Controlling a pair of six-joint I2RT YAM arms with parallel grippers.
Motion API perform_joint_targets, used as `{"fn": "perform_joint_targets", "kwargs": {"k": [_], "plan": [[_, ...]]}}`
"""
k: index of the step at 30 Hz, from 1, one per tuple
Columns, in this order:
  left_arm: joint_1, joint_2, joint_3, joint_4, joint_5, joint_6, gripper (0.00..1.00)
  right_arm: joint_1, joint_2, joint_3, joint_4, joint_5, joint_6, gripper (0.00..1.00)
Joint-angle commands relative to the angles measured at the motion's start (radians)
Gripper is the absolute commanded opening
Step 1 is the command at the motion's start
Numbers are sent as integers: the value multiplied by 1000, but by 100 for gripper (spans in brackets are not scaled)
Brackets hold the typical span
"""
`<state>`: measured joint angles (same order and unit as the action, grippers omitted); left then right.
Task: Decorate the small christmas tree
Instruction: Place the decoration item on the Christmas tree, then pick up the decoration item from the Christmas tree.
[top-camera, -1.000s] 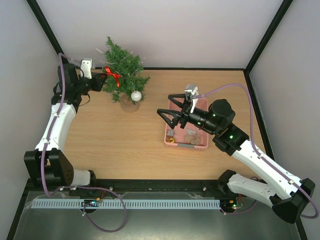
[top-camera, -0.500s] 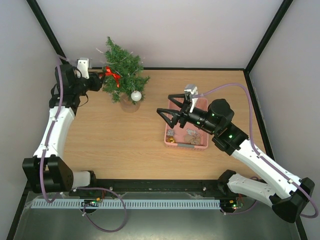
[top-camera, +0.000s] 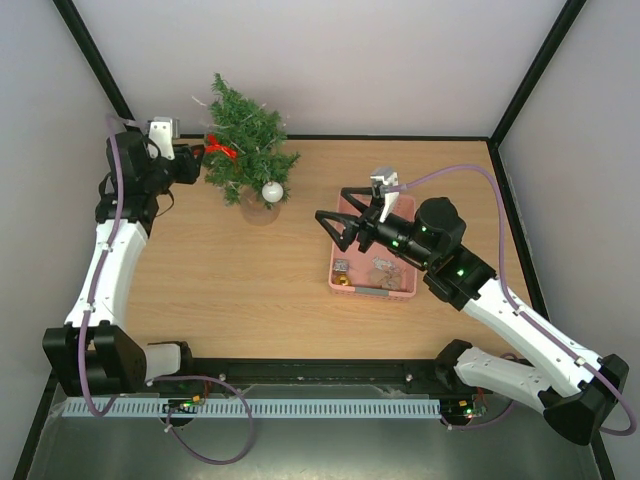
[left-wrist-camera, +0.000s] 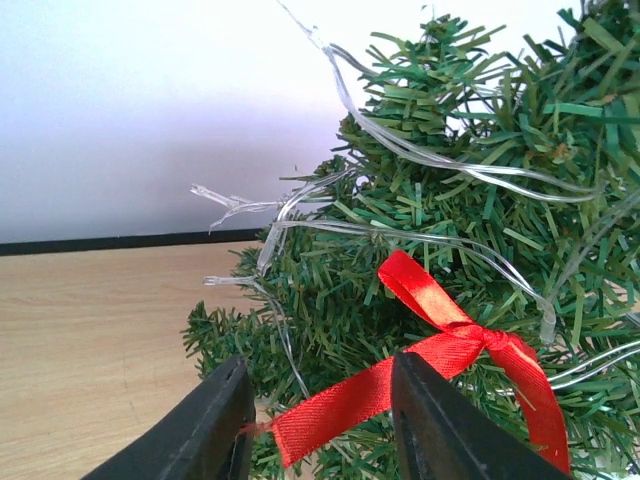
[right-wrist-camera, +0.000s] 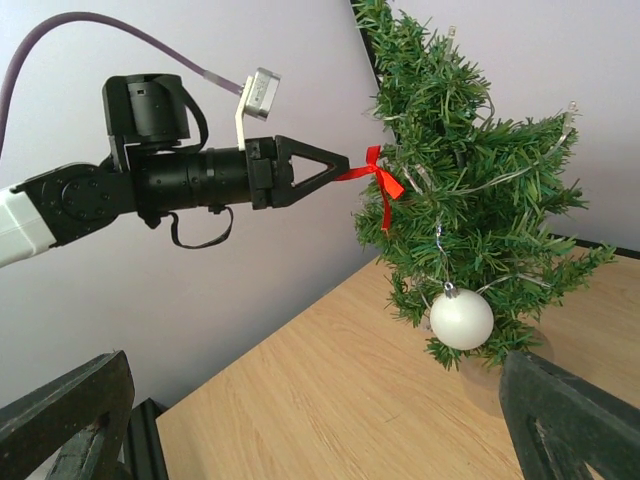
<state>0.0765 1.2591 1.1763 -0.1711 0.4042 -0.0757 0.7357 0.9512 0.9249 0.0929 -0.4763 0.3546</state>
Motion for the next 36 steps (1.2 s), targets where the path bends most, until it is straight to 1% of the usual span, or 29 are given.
{"fn": "perform_joint_targets", "kwargs": {"k": [1,3,11,16,19,27,33,36], "plan": [[-4,-6,-20,7,30,10,39,7,-1,20,-8,30,16,98],[-4,4,-25,6,47,11,41,7,-2,20,-7,30,19,98],[-4,19,-26,8,71,9,42,7,-6,19,-7,31,22,98],[-4,27,-16,-8,80,-6,49,7,-3,16,-13,37,21,98],[-4,18,-12,-25,54,-22,57,7,-2,15,-13,40,20,98],[-4,-2,-10,-97,39,-44,60,7,6,20,-15,41,14,98],[-4,-48,-12,-141,-20,-82,69,7,20,17,-50,88,29,98],[-4,-75,-23,-124,-4,-80,71,7,35,21,-85,113,30,98]]}}
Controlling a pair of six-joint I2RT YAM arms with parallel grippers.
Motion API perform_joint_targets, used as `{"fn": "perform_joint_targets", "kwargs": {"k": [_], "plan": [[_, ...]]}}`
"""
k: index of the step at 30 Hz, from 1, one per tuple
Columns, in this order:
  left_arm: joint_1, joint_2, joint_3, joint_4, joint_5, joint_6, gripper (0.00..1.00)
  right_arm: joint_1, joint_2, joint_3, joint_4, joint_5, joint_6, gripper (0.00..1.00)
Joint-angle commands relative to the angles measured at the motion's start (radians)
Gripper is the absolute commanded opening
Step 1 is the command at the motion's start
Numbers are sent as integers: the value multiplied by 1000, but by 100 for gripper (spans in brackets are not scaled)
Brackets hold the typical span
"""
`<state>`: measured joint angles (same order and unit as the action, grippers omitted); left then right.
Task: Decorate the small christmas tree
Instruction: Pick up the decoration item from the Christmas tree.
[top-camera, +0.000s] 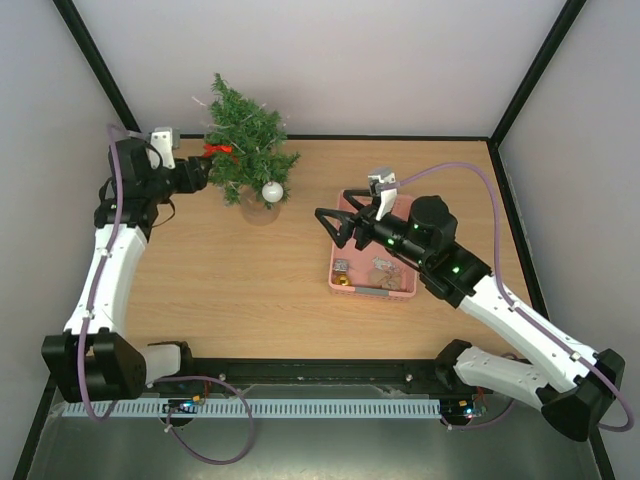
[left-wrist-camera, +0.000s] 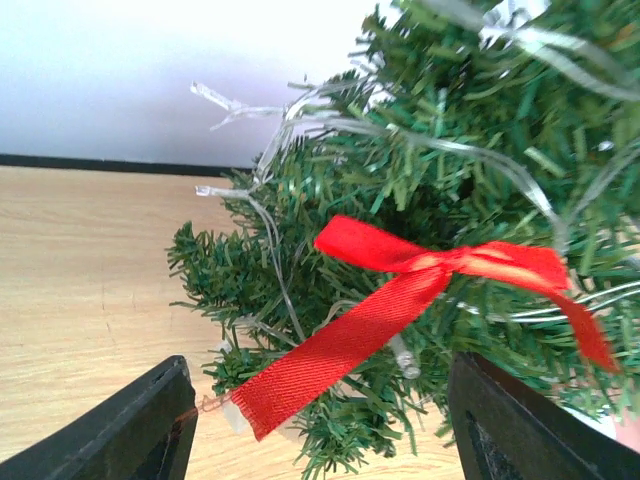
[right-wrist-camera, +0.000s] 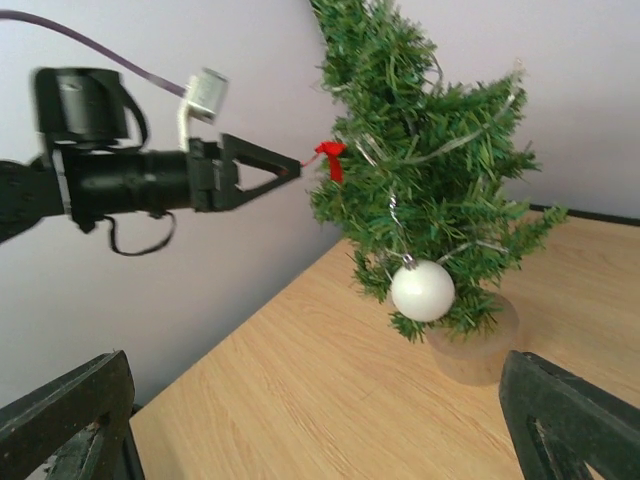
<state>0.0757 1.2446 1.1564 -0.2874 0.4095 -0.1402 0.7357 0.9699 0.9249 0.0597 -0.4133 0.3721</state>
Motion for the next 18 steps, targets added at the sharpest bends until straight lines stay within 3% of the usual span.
{"fn": "perform_joint_targets", "kwargs": {"k": [1,14,18], "plan": [[-4,-67,-5,2,4,-16,71,7,22,25,-60,58,13,98],[-5,-39,16,23,56,38,58,5,52,54,-47,34,26,98],[-7,-60,38,2,-8,9,65,6,48,55,-48,31,20,98]]}}
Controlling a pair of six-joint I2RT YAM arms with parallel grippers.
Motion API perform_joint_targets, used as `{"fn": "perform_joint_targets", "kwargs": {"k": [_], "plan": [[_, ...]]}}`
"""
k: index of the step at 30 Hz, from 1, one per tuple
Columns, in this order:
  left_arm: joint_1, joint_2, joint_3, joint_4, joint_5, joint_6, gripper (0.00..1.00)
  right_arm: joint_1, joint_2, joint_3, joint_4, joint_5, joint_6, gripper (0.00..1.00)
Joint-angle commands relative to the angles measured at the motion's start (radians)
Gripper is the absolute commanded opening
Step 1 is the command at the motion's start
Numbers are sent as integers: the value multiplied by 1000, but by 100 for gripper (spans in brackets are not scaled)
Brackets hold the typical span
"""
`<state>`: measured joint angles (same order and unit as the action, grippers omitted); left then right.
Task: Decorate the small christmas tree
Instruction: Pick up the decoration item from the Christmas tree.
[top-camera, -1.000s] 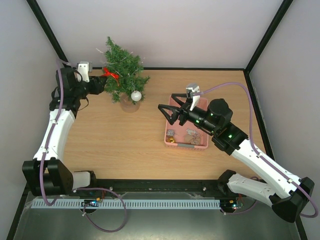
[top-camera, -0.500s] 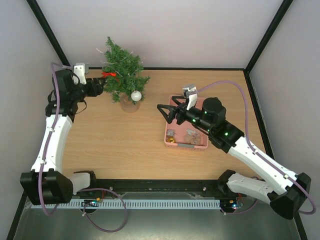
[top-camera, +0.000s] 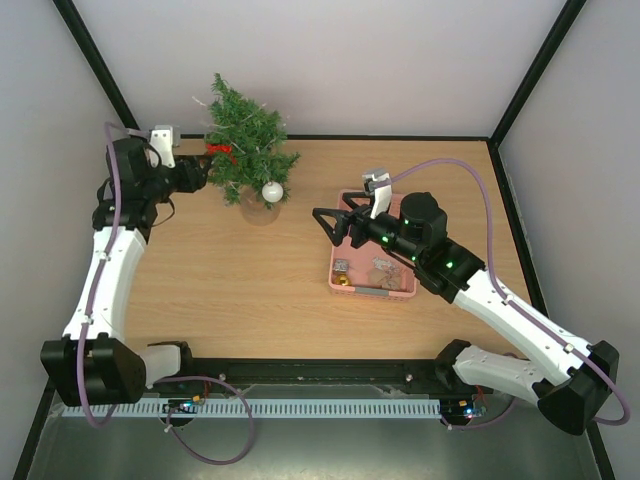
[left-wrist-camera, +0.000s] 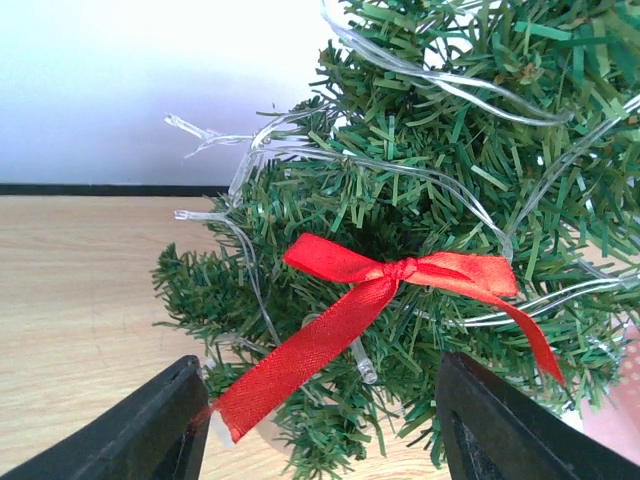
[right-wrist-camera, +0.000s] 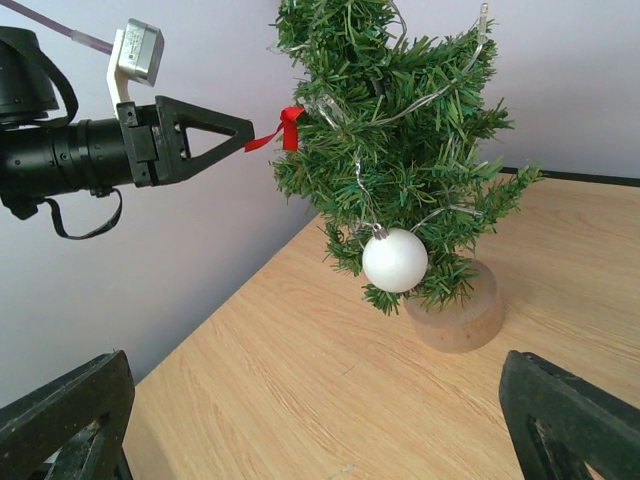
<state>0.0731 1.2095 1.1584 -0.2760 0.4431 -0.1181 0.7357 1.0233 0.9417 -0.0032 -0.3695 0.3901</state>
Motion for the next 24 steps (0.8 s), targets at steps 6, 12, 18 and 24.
{"fn": "perform_joint_targets", "kwargs": {"k": [6,12,18,24], "plan": [[-6,-48,52,-34,-58,-92,67,7,-13,29,7,-5,-7,98],[-7,-54,94,-61,-68,-117,68,6,-15,24,14,-7,-3,98],[-9,-47,111,-80,-78,-142,70,7,-16,26,11,-6,-8,98],[-23,-28,115,-87,-55,-134,57,7,-19,25,9,-3,-13,98]]}}
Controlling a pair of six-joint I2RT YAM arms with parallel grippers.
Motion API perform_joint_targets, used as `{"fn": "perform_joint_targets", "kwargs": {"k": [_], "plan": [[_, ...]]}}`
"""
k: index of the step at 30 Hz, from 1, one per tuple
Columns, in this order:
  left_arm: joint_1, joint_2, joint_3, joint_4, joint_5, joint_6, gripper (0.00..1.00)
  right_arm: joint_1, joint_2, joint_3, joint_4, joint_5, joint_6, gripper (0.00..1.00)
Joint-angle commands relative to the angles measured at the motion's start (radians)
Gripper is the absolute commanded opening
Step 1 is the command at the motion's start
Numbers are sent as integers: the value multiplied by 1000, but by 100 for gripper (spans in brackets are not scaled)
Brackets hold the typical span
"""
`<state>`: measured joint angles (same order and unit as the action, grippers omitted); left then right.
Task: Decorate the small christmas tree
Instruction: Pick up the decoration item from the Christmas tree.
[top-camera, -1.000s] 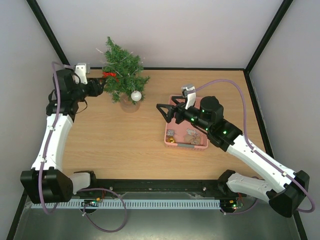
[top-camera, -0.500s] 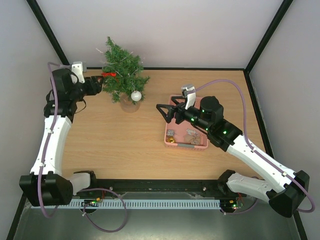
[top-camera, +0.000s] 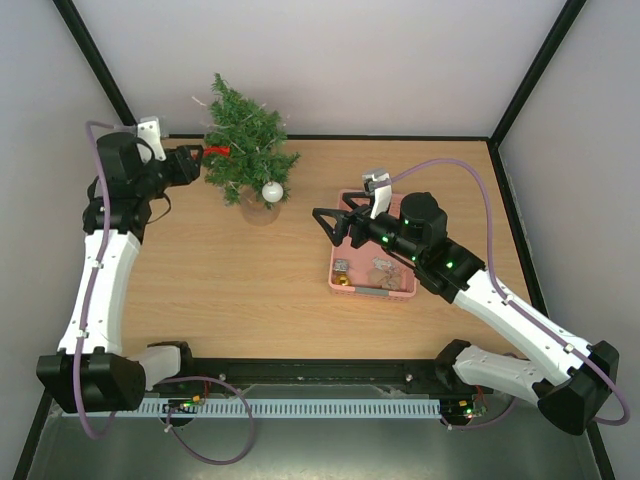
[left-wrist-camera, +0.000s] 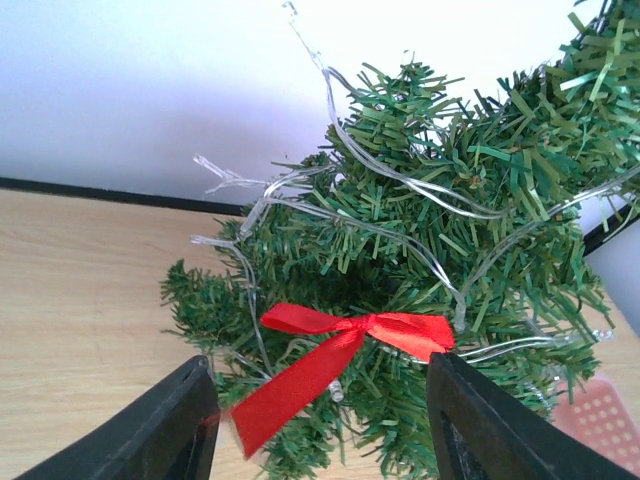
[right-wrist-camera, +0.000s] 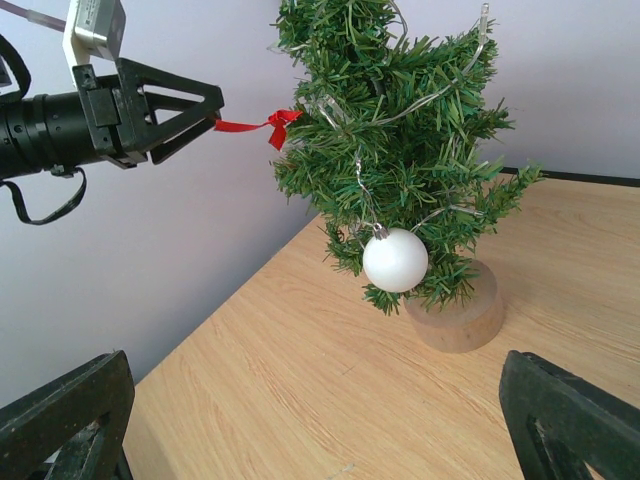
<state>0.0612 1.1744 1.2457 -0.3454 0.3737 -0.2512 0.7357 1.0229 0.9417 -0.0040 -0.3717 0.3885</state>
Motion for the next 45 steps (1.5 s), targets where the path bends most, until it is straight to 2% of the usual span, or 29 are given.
{"fn": "perform_joint_targets", "kwargs": {"k": [1,4,7,16,19,22,25,28,32,45], "plan": [[-14,10,25,-16,30,9,51,6,-19,24,11,1,-11,98],[-22,16,18,-18,69,27,23,7,-17,24,12,2,-11,98],[-31,13,2,-6,100,46,4,6,-17,24,14,2,-10,98],[-40,25,-35,17,145,48,2,7,26,40,78,14,24,100],[-40,24,-59,42,145,33,2,7,103,89,154,11,92,85],[-40,27,-74,62,155,20,2,22,208,173,188,2,148,61],[-40,28,-84,71,161,14,2,80,315,288,149,61,99,44],[-40,25,-100,87,170,1,2,138,401,393,96,136,15,33],[-40,17,-126,105,181,-17,2,176,494,490,78,187,-45,27],[-40,8,-149,120,193,-28,2,211,780,816,-89,256,-219,21]]}}
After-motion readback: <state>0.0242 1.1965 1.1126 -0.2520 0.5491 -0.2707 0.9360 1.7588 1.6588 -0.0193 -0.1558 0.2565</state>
